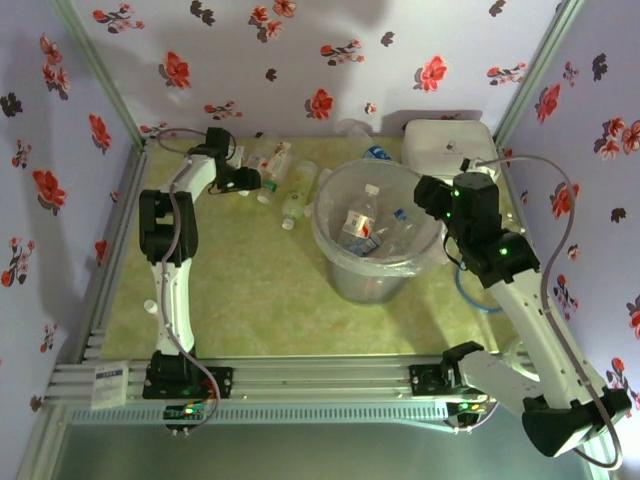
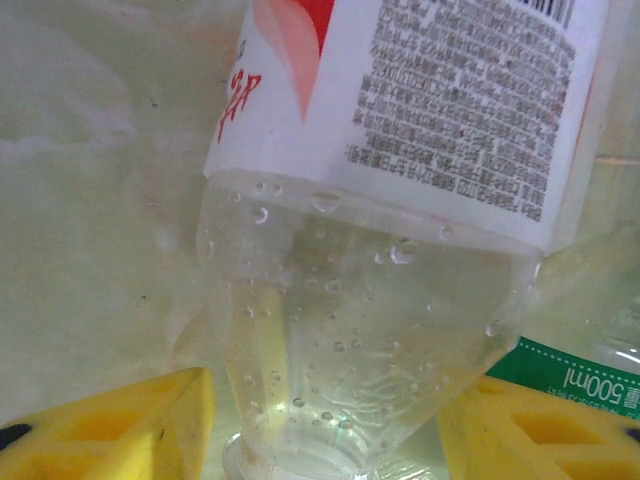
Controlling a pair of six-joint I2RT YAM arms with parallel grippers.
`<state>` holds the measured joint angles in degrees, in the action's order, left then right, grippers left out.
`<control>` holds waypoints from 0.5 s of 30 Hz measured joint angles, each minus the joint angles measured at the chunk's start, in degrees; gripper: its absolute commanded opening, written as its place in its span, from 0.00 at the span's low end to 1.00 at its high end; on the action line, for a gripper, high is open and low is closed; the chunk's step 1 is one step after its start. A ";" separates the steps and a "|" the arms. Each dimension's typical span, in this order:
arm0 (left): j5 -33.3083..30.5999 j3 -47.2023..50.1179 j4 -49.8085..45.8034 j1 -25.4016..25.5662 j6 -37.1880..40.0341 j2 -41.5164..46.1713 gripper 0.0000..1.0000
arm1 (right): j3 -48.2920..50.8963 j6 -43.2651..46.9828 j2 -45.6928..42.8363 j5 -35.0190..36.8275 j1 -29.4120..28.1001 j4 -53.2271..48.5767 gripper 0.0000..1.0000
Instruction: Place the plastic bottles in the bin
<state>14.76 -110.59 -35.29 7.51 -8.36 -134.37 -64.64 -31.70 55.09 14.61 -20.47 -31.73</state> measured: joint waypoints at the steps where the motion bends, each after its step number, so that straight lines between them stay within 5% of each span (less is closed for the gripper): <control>1: -0.15 0.00 -0.09 0.00 -0.02 0.00 0.56 | 0.15 0.00 -0.26 0.00 0.15 -0.22 0.70; 8: -0.96 2.75 0.11 0.00 0.02 2.75 0.41 | 0.26 0.20 -1.01 -0.02 0.61 -0.79 0.68; 15: -1.95 10.34 2.32 0.00 -0.02 11.47 0.38 | 0.26 0.17 -1.01 -0.33 0.61 -0.76 0.66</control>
<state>12.82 -100.25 -32.97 7.51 -8.38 -122.89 -64.38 -31.53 54.08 14.28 -19.86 -32.49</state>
